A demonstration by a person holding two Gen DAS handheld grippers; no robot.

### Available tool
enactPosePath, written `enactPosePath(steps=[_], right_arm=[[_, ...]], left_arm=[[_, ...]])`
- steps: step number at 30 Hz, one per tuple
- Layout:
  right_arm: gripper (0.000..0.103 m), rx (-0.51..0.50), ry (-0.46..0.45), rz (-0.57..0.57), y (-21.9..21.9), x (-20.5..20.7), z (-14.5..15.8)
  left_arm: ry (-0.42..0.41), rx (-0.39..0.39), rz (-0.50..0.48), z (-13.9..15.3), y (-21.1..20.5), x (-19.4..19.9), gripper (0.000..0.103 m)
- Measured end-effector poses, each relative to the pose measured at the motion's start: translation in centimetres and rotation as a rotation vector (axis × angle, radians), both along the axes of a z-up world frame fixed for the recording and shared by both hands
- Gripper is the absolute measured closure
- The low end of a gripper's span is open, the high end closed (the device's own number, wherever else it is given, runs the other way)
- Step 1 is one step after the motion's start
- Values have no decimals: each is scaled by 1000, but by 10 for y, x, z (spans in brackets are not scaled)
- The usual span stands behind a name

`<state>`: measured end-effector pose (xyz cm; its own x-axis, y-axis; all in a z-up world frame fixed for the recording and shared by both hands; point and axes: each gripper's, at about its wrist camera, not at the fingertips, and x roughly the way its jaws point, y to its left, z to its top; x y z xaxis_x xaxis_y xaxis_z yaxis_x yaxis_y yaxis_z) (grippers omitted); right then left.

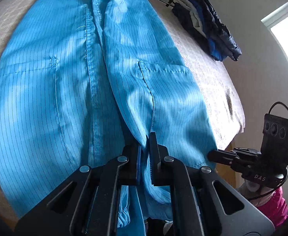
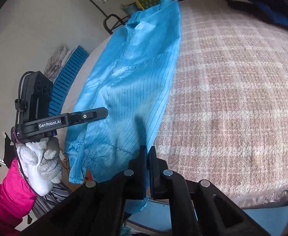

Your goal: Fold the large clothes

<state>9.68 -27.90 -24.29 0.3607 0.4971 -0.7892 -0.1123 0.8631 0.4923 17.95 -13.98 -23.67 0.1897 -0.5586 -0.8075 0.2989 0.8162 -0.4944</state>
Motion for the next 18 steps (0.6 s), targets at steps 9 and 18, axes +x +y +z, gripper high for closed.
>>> enactPosePath(steps=[9, 18], right_arm=[[90, 11, 17, 22, 8, 3, -11], [65, 88, -23, 85, -9, -7, -11]], left_arm=[[-55, -12, 9, 21, 29, -13, 98], [-122, -5, 334, 34, 165, -39, 37]])
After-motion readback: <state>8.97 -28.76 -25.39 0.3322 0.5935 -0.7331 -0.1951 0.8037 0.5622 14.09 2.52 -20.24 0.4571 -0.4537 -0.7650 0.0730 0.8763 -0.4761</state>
